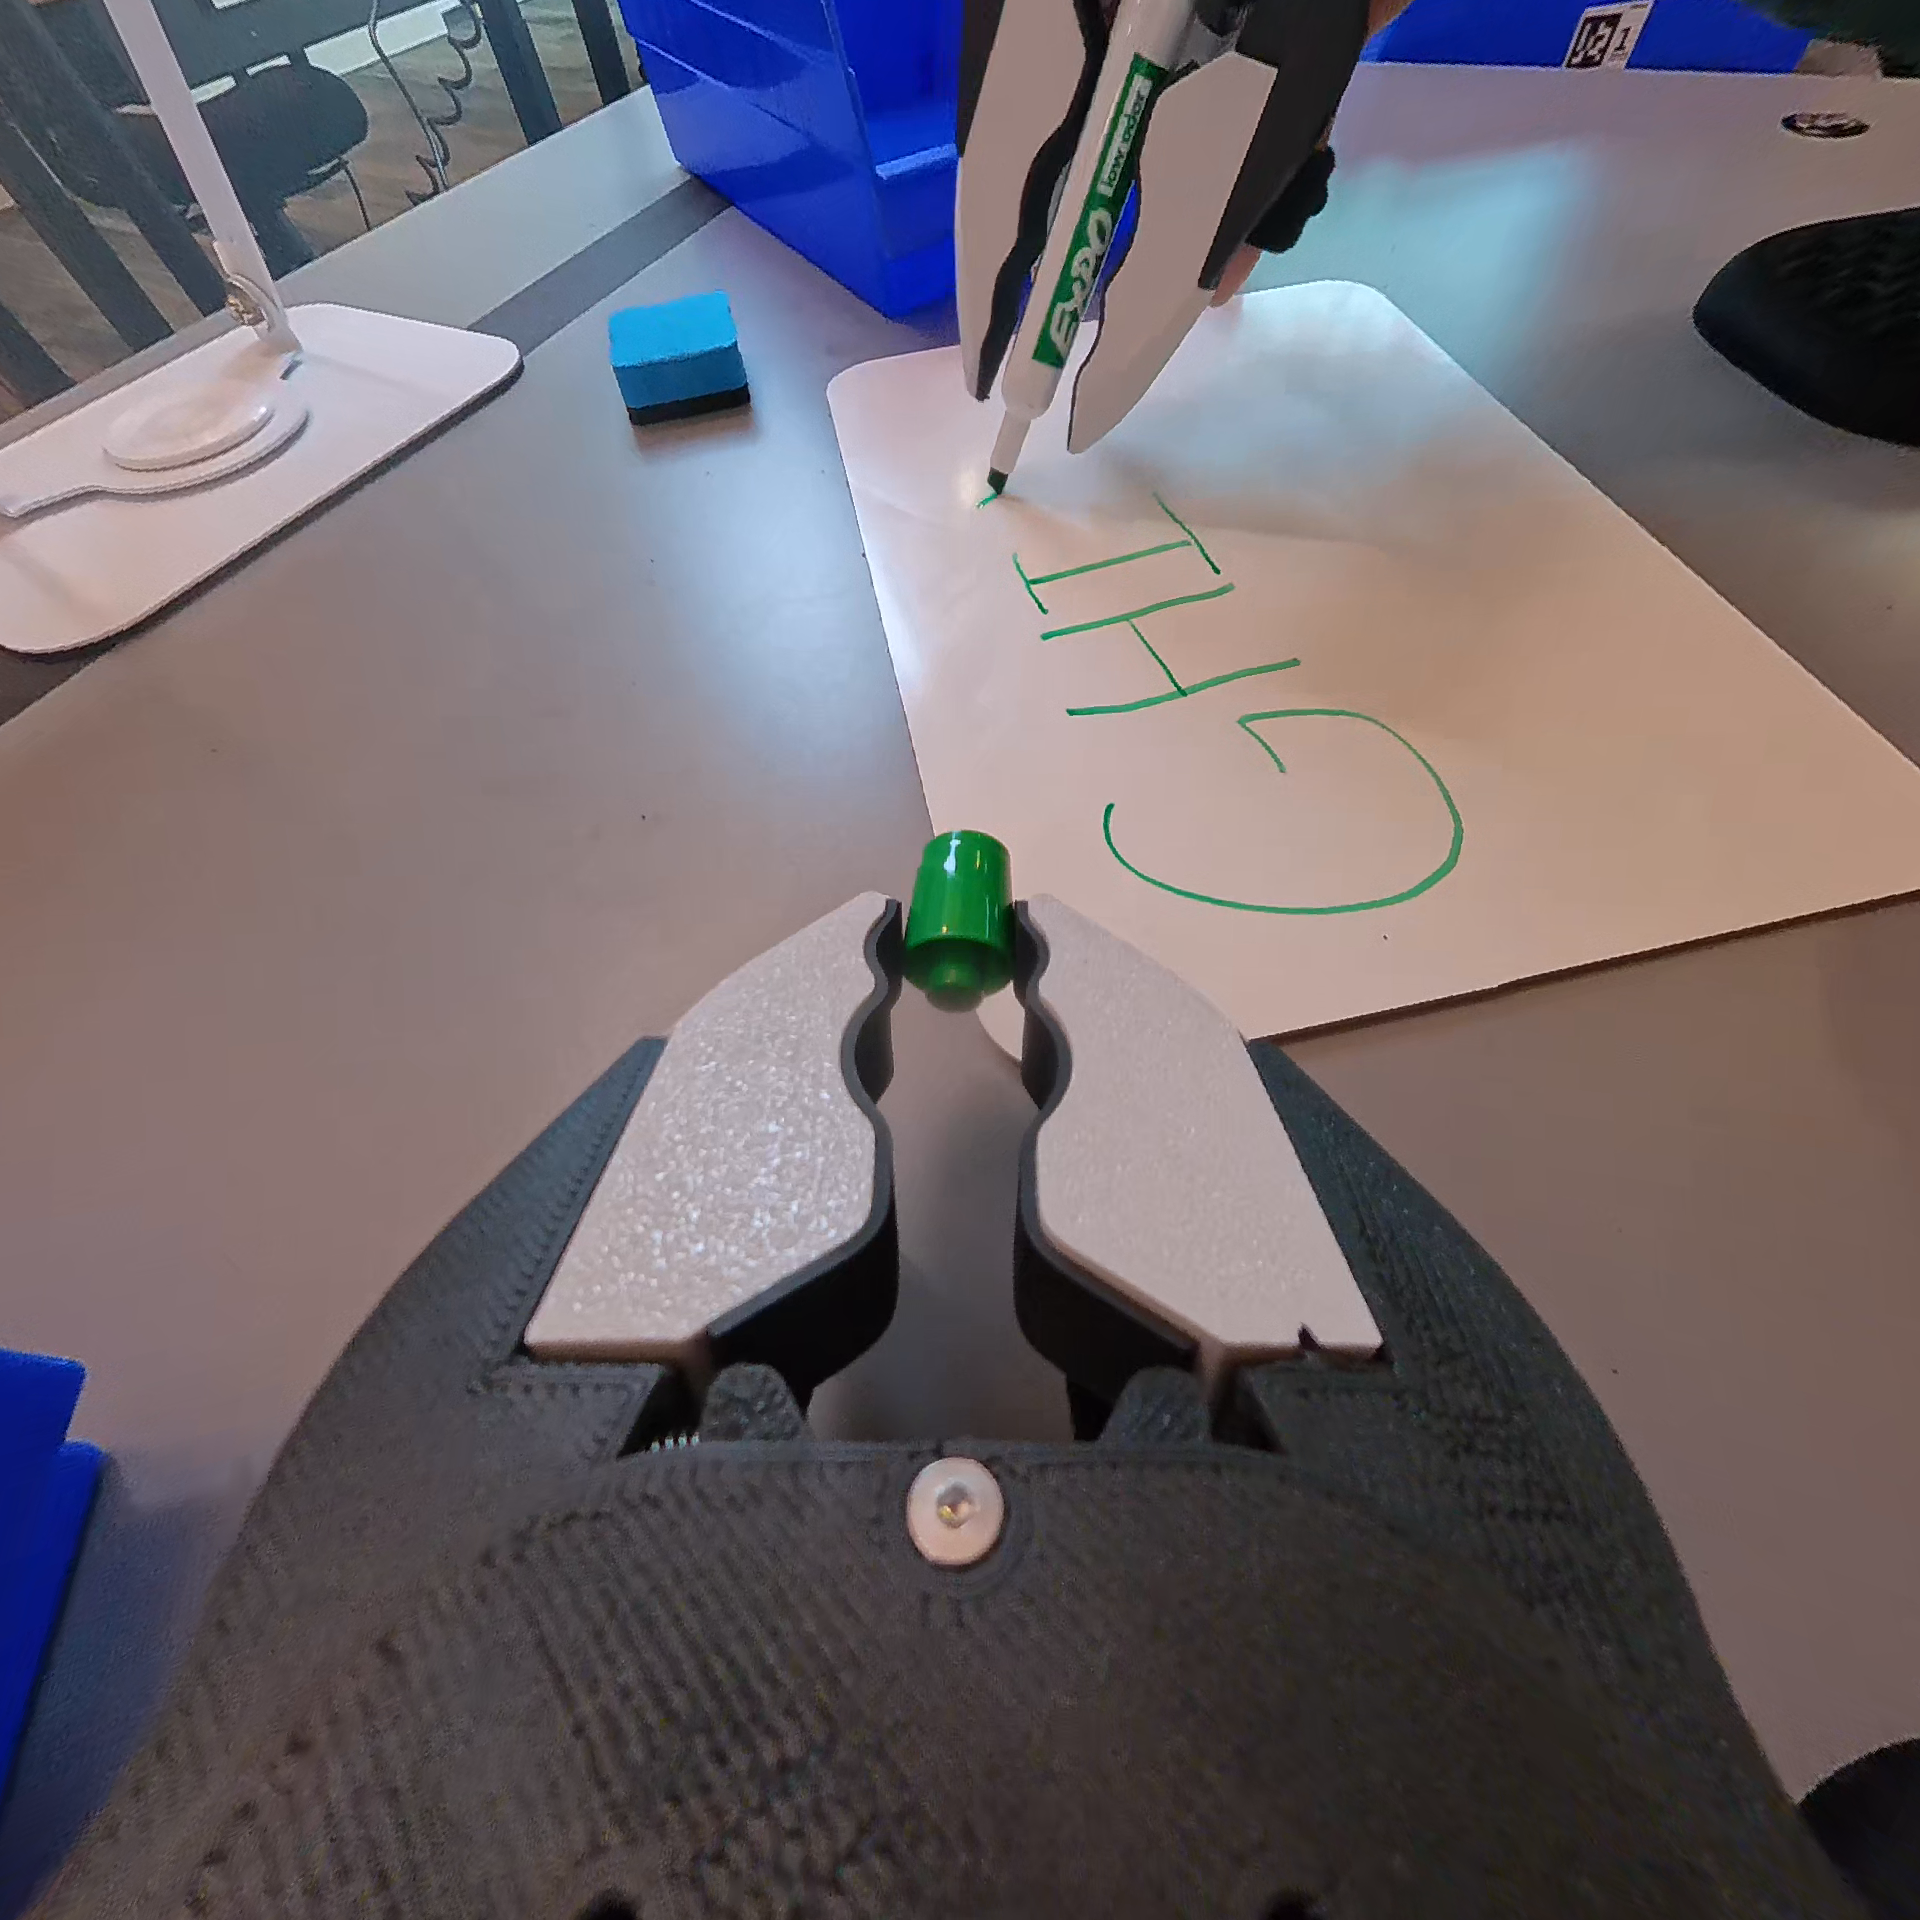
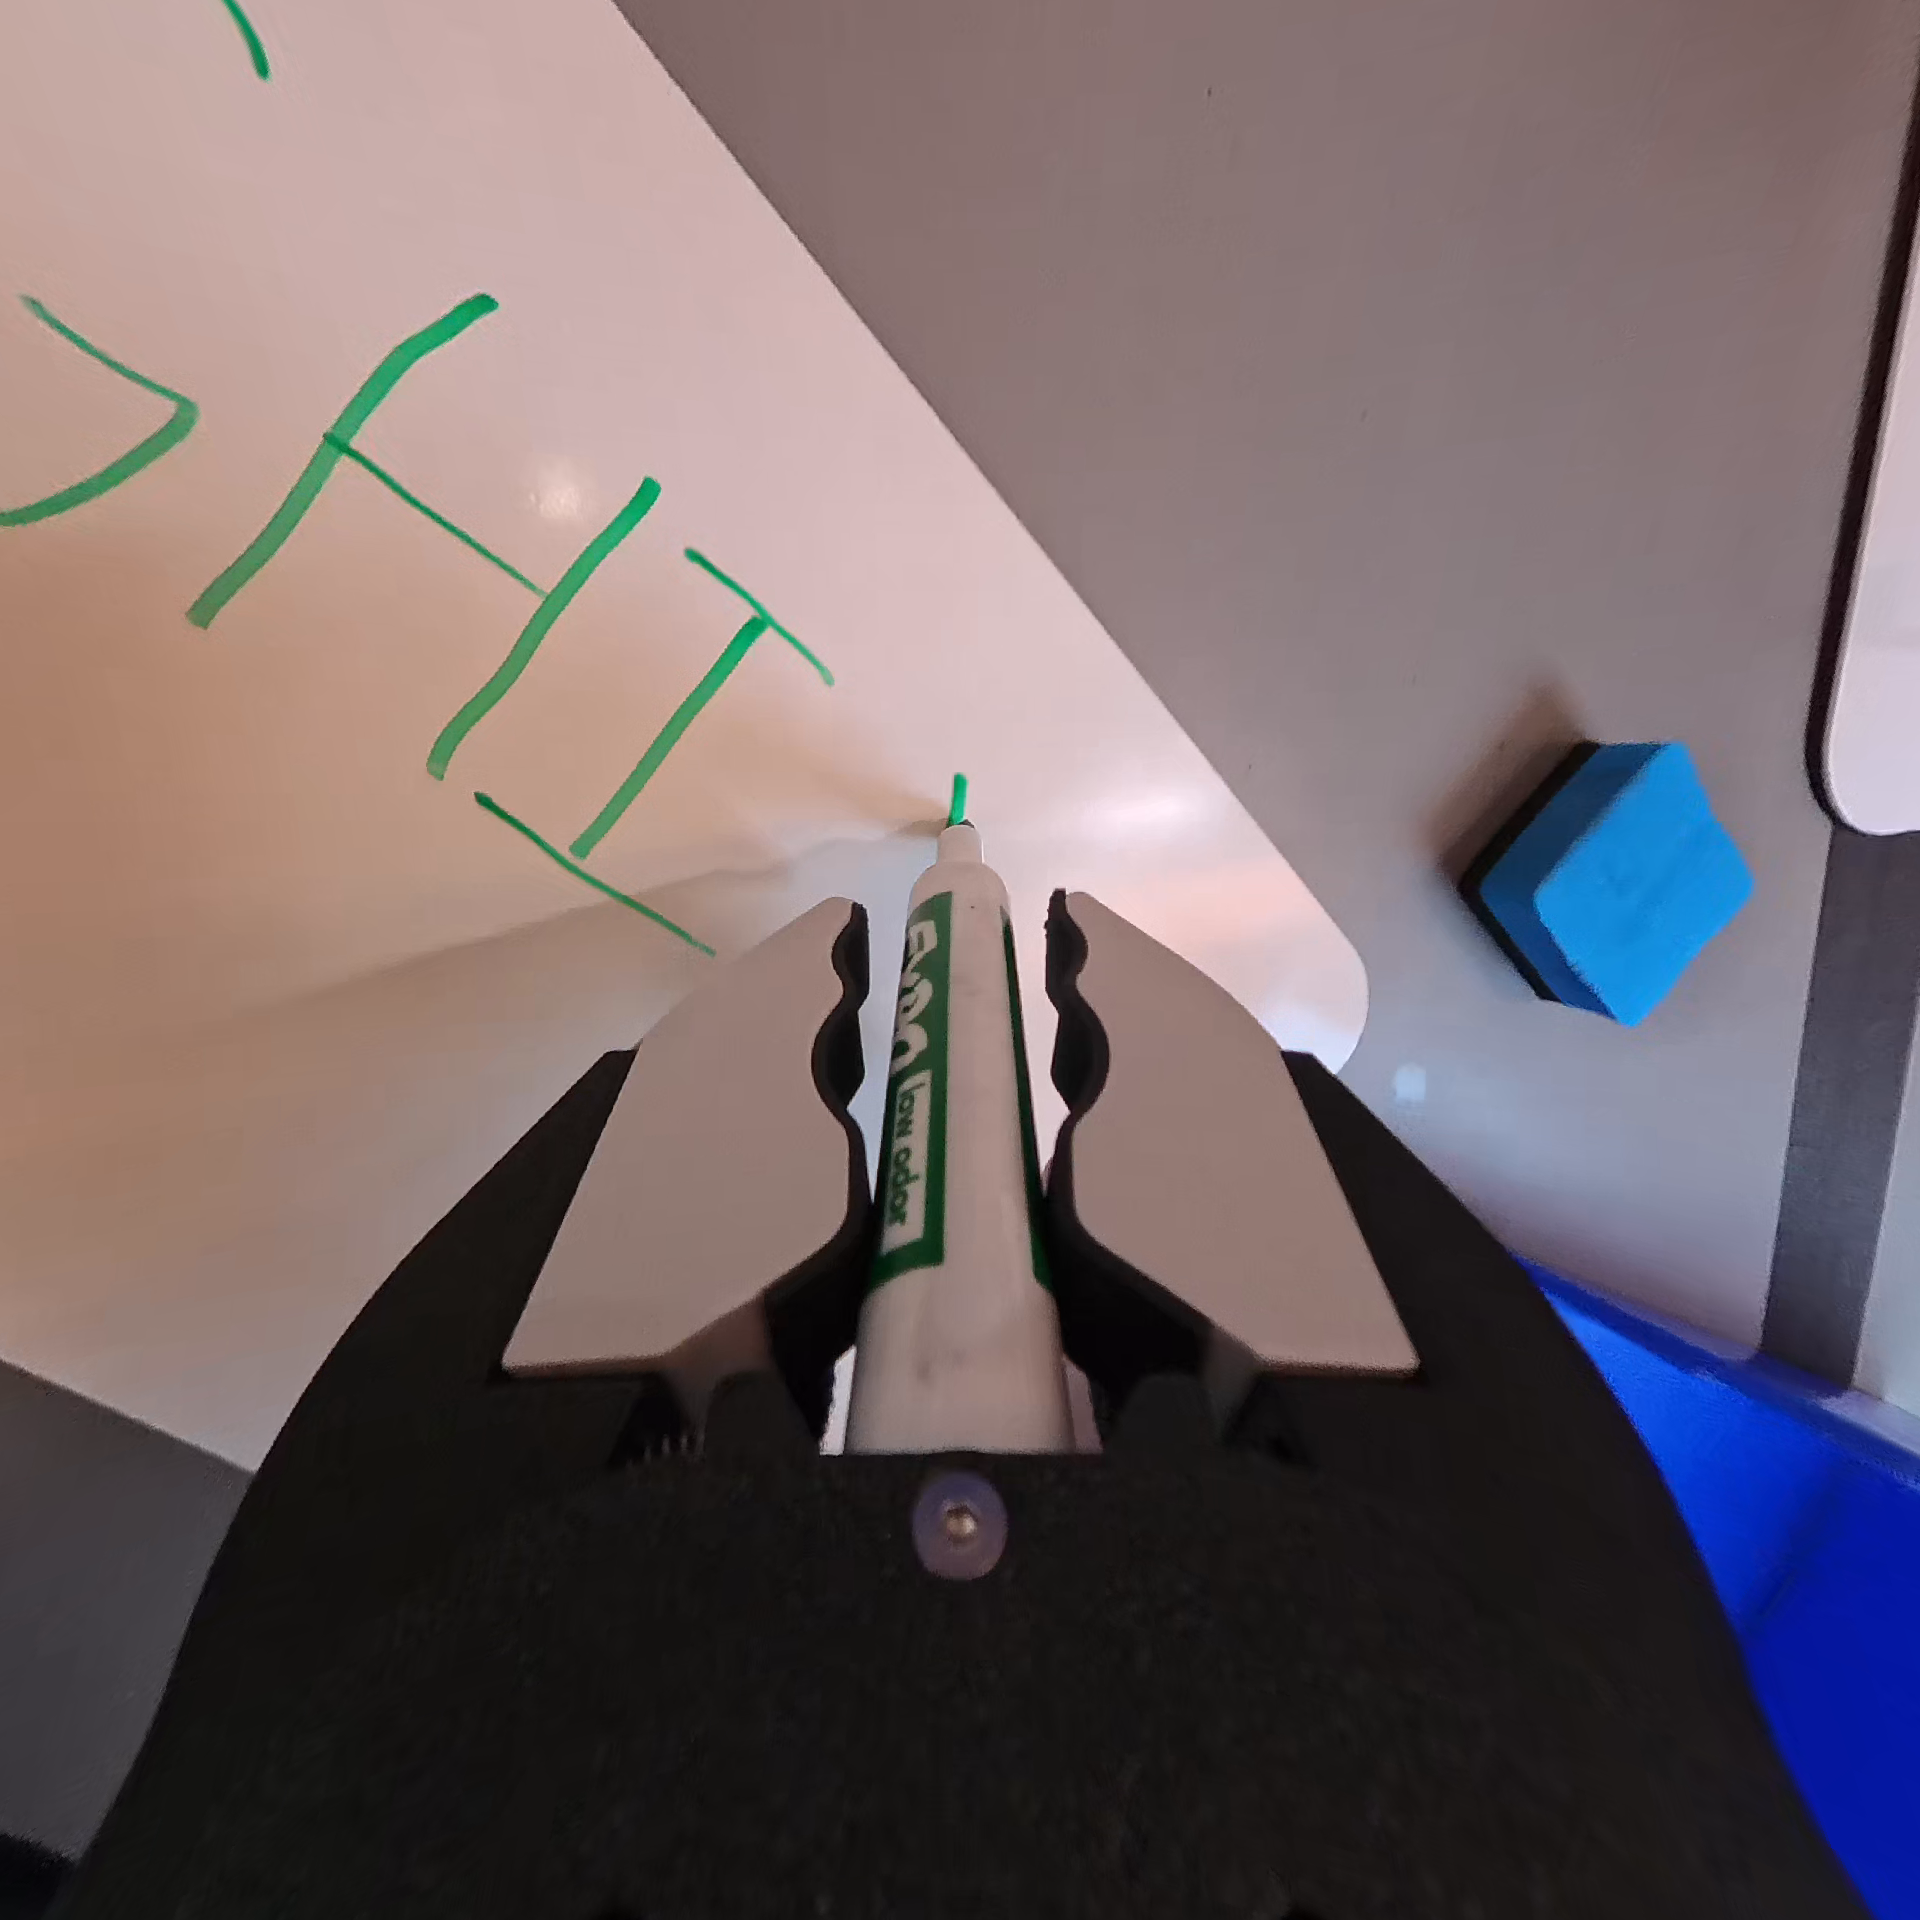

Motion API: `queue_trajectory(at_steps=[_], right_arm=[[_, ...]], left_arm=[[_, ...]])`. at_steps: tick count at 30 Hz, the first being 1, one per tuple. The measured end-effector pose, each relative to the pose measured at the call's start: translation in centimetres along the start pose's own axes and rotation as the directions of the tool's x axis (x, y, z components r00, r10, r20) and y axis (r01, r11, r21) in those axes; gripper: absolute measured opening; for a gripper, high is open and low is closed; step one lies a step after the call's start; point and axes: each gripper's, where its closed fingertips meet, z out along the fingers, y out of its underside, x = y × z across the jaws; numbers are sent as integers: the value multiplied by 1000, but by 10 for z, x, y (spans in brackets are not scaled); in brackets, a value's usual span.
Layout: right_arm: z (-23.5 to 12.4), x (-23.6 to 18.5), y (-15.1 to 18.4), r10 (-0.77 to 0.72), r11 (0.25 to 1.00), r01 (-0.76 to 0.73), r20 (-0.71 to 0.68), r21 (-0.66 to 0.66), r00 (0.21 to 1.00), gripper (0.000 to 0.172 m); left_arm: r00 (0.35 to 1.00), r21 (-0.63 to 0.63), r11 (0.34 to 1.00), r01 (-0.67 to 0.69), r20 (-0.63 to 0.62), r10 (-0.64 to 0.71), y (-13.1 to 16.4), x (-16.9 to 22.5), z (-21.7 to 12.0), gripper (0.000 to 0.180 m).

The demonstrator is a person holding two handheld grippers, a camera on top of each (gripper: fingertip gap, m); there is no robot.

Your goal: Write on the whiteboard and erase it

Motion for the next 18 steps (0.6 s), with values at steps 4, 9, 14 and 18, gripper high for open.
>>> queue_trajectory(at_steps=[4,9,14,18], right_arm=[[-7,-7,14,14,1000,-14,1,-15,1000,34],[-17,-23,29,39,999,-39,12,-8,999,34],[-18,-38,24,48,998,-49,32,49,998,34],[-16,-41,13,47,995,-51,45,89,998,34]], left_arm=[[1000,-1,1000,0,-1,0,0,0,0,20],[1000,-7,1000,-2,-3,2,1,1,1,20],[1000,-10,1000,-3,-3,3,2,1,2,20],[1000,-10,1000,-3,-1,3,2,1,2,20]])
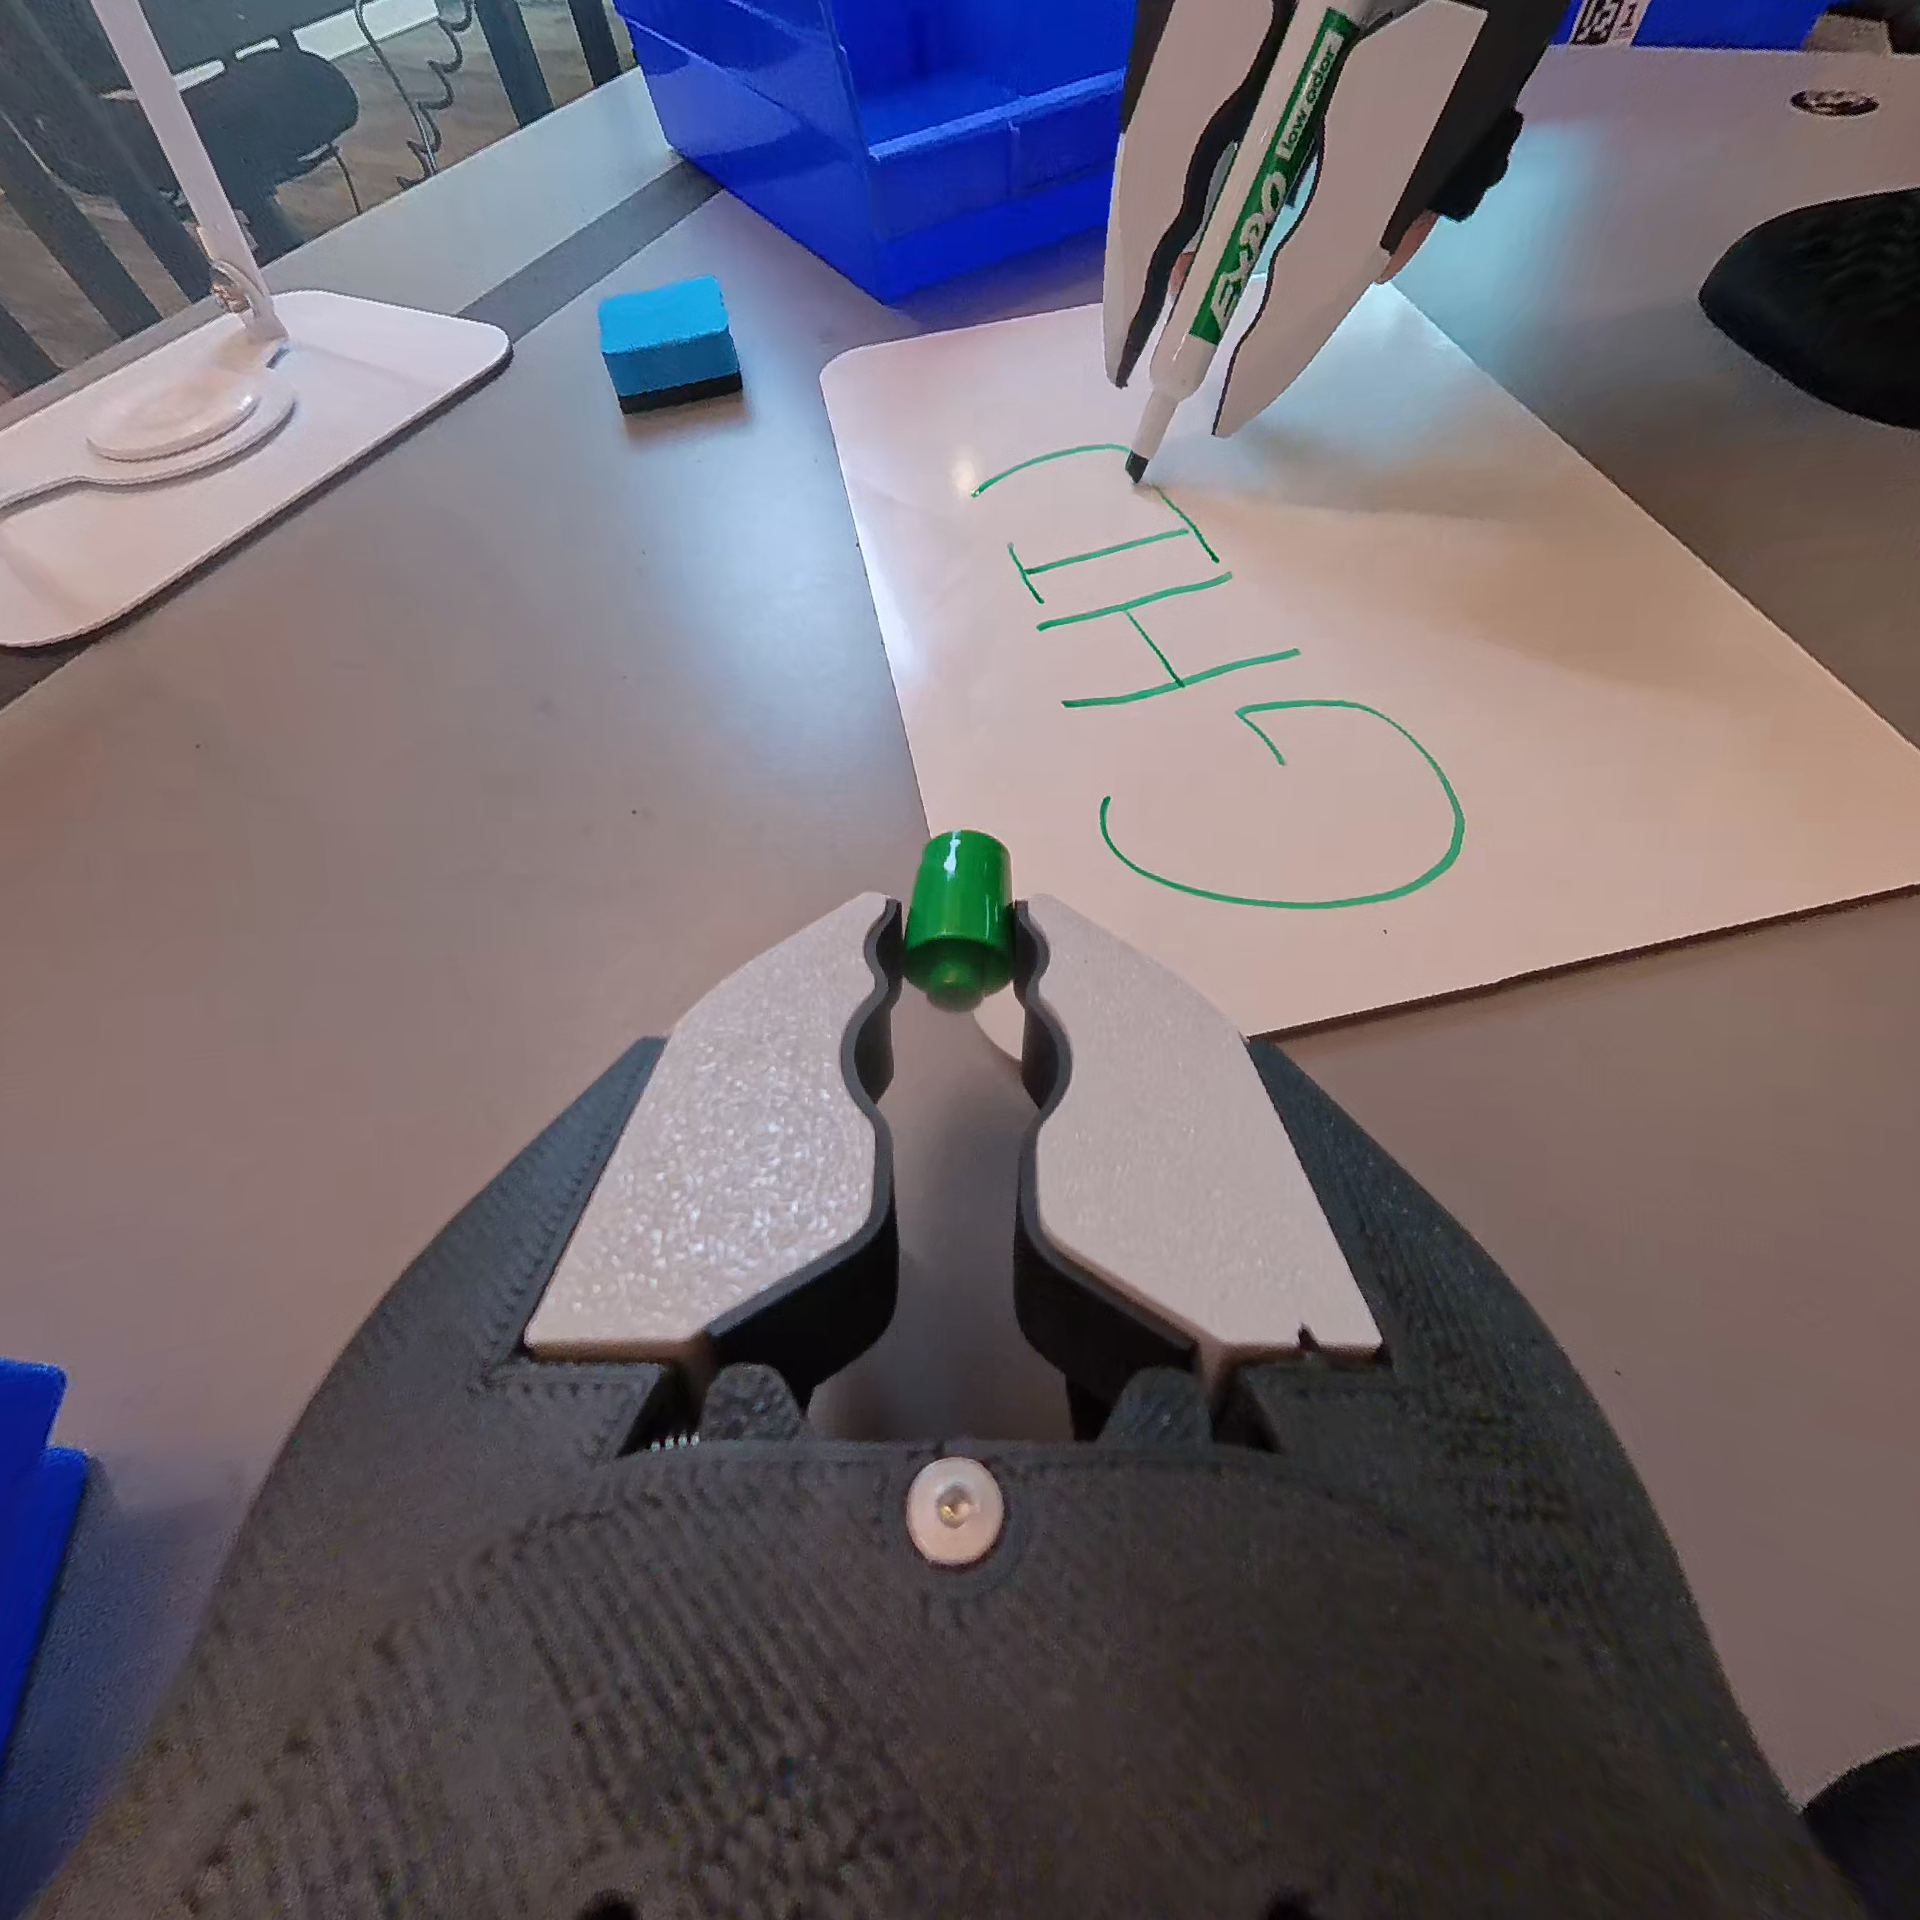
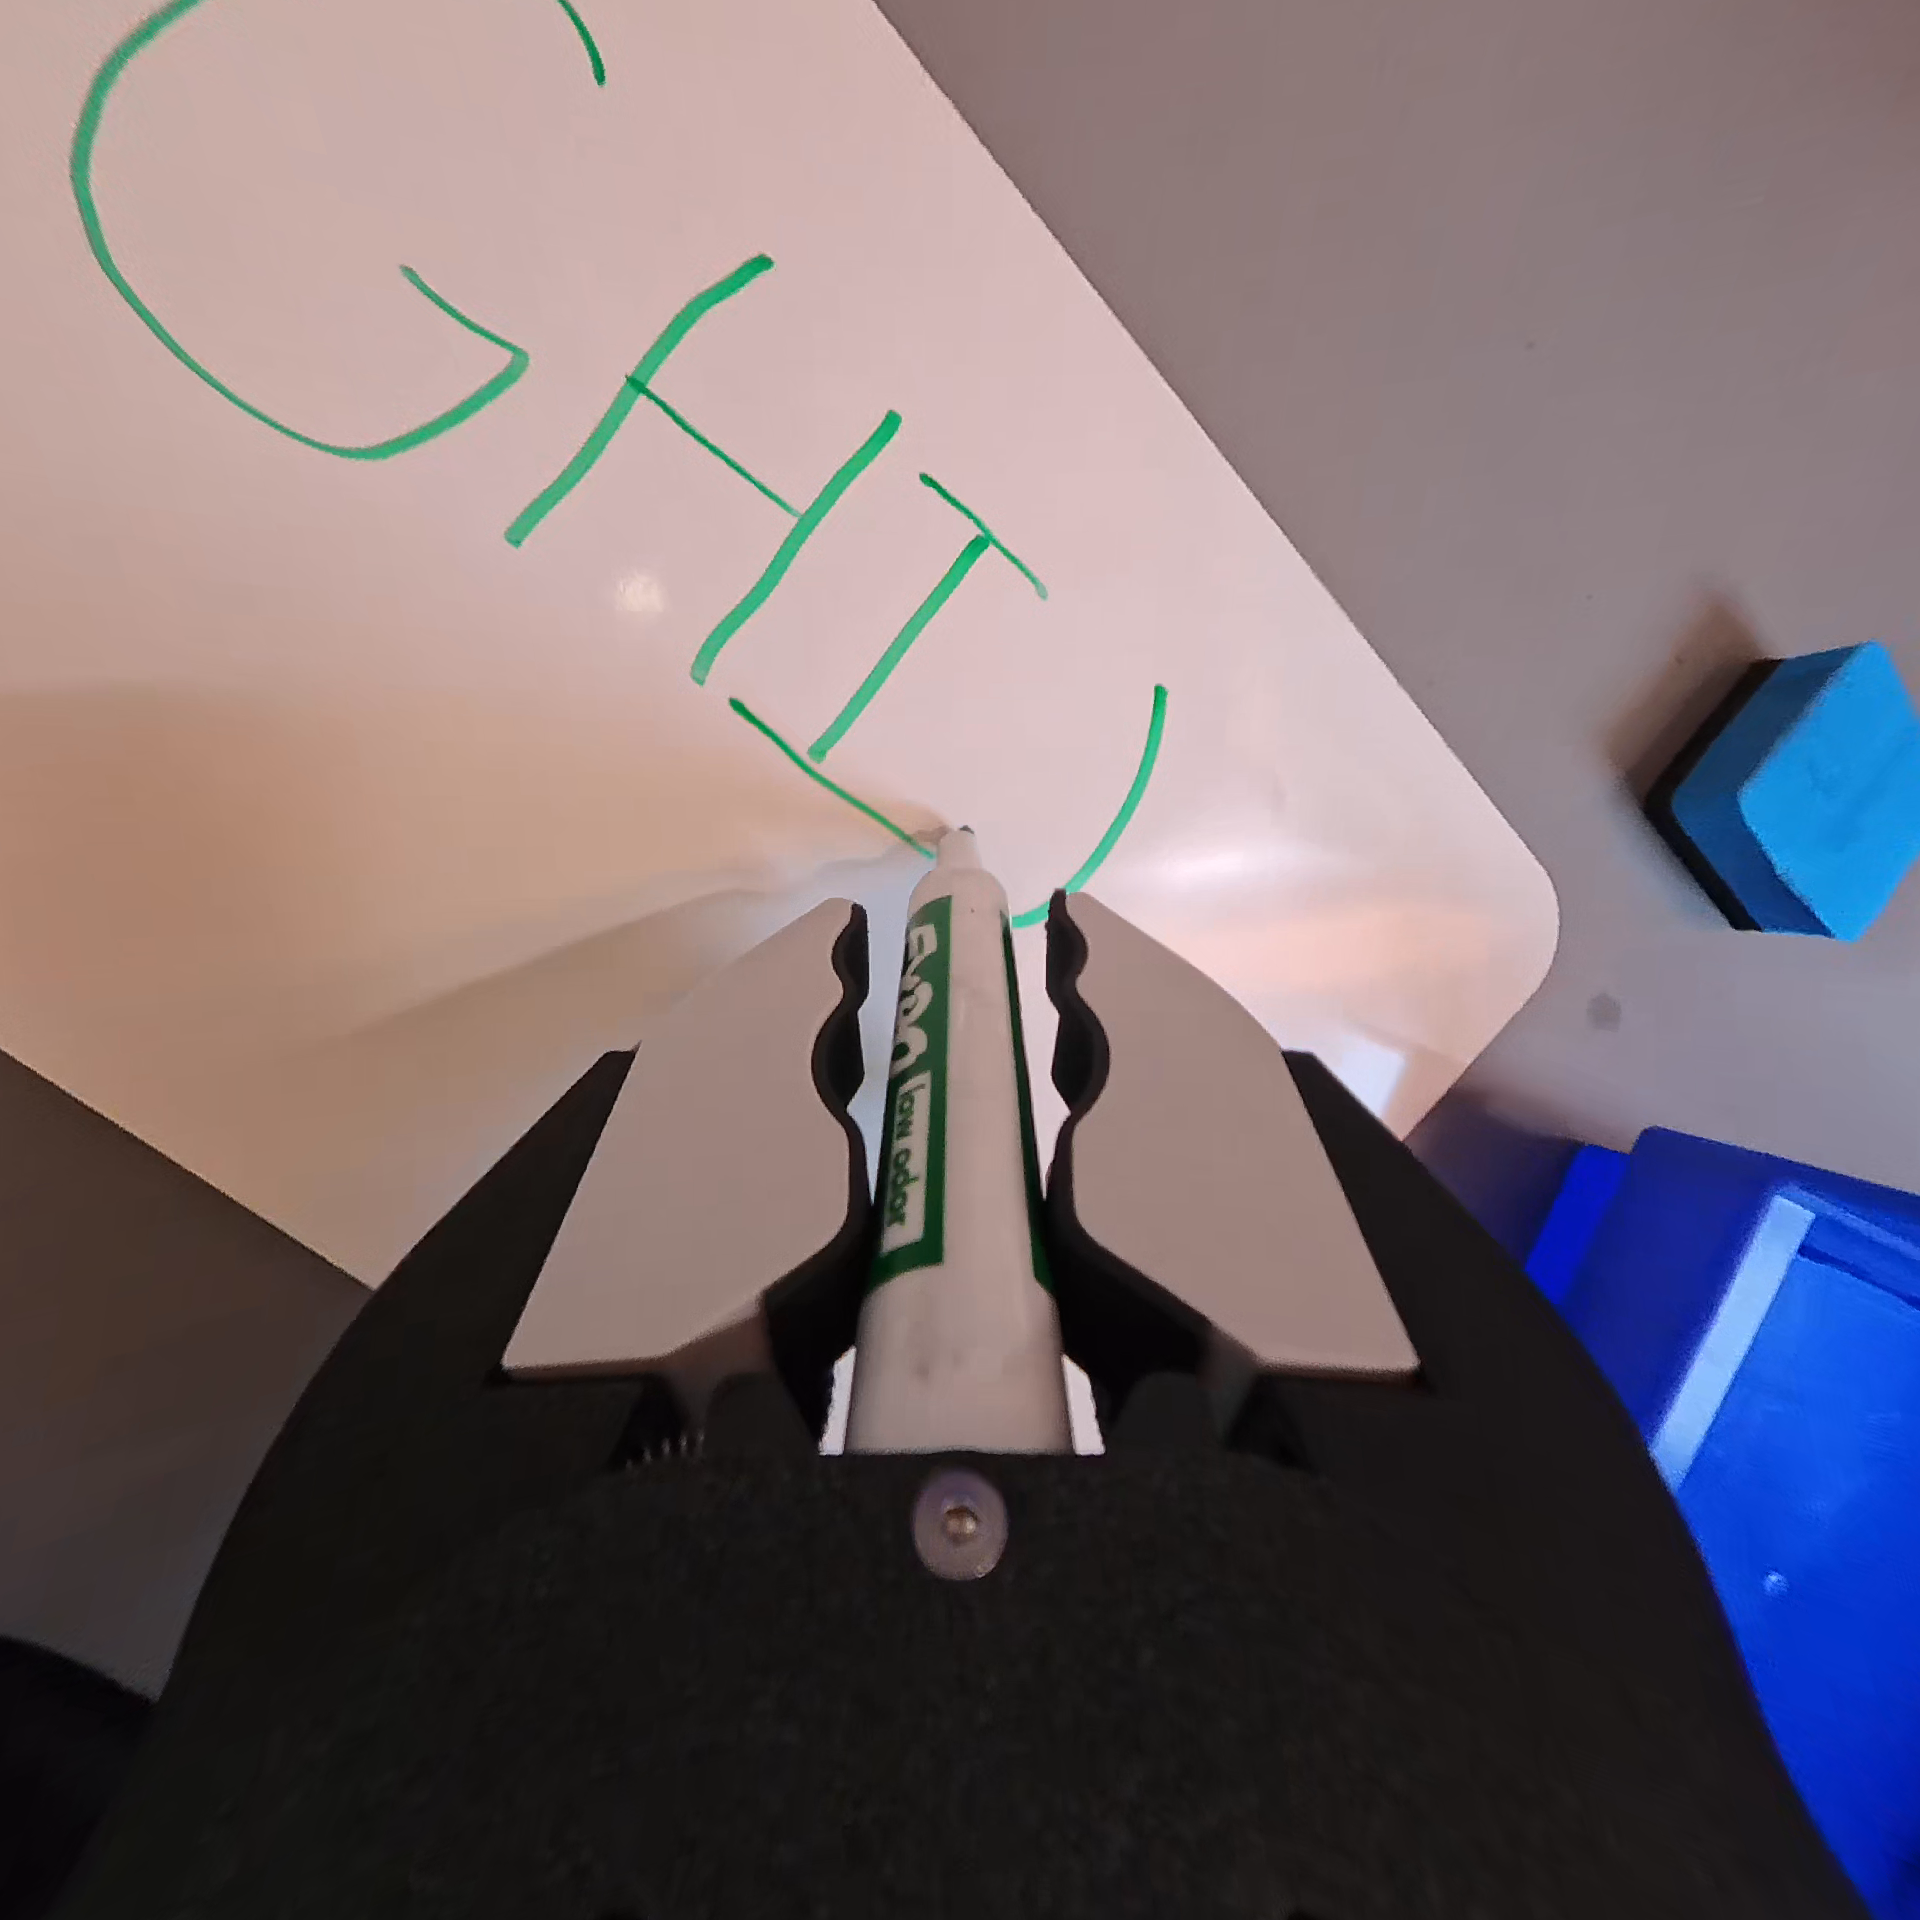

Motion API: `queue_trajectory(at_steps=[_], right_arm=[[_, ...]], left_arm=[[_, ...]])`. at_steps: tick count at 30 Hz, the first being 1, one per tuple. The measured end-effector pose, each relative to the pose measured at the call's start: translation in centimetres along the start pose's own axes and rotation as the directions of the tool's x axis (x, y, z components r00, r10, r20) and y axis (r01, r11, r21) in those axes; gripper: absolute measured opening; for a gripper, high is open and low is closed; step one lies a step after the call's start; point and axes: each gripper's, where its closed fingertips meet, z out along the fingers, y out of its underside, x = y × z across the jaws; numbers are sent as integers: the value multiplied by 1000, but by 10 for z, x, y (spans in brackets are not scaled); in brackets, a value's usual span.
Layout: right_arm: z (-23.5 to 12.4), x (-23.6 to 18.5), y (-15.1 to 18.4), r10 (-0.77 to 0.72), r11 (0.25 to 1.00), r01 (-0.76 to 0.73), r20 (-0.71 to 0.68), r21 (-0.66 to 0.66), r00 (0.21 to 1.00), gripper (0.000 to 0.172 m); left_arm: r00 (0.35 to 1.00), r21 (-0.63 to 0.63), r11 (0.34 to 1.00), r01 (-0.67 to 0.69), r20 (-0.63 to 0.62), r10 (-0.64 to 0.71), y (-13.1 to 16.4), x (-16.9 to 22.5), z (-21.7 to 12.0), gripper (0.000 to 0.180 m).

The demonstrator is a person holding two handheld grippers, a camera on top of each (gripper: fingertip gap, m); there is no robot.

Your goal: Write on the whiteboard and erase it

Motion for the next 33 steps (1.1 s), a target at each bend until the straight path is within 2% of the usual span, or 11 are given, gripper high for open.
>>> queue_trajectory(at_steps=[6,18,22,28,33], right_arm=[[-2,17,-12,30,998,-29,-17,54,999,34],[21,26,-38,-13,999,13,11,46,1000,34],[24,26,-36,-17,999,17,20,28,1000,34],[19,51,-14,2,999,-3,-42,-34,999,34],[12,59,-9,39,999,-39,-47,-2,998,34]], left_arm=[[1000,2,1000,5,-3,-5,0,-1,0,20],[1000,5,1000,2,-2,-2,-1,-1,-1,20],[1000,6,1000,4,-2,-3,-1,-1,-1,20],[1000,6,1000,2,-6,-2,-1,0,-1,20],[1000,6,1000,5,-4,-5,-1,-1,-1,20]])
